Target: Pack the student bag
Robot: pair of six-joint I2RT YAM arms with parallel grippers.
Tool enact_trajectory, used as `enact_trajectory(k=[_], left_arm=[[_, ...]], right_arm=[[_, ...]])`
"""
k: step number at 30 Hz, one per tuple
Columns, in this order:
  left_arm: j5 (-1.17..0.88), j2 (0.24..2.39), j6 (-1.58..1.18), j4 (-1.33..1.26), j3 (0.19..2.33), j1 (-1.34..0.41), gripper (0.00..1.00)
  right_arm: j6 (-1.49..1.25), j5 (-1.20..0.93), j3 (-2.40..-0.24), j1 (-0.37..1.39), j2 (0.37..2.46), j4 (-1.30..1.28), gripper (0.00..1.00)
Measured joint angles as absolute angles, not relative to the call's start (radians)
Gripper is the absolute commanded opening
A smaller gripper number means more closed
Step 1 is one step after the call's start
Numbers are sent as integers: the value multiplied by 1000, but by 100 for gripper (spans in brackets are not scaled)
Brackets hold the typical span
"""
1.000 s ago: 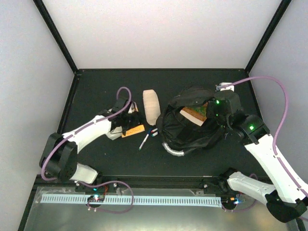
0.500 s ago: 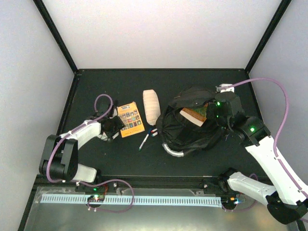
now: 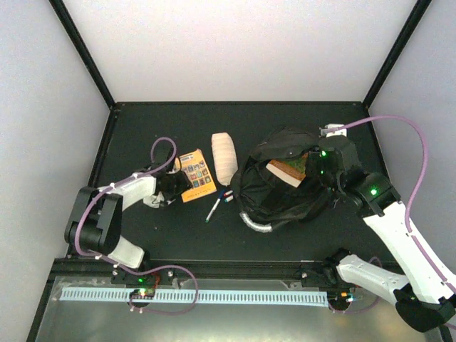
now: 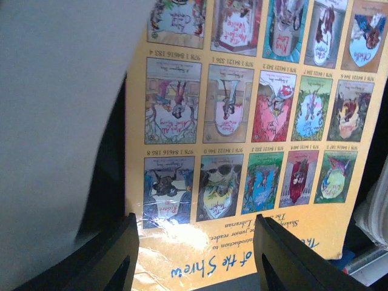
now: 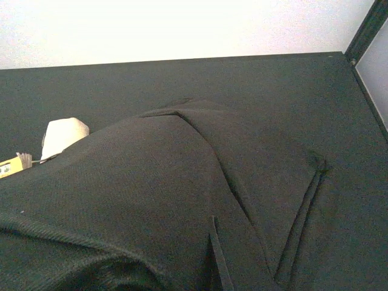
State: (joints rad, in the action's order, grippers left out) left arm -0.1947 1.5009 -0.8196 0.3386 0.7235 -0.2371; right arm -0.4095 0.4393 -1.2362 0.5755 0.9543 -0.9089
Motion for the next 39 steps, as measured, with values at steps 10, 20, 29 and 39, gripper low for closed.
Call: enact_trajectory(k=[10, 20, 29, 39], left_arm=[[-98, 1529, -842, 420, 754, -257, 47], [-153, 1542, -836, 377, 750, -256, 44], [-367, 1589, -821, 170, 720, -257, 54], [-447, 1589, -812, 84, 712, -258, 57]], right_arm=[[-410, 434, -1233, 575, 954, -905, 11], [-410, 430, -1232, 575, 954, -905, 11], [-407, 424, -1232, 575, 952, -905, 12], [-378, 440, -1299, 575, 1016, -957, 59]])
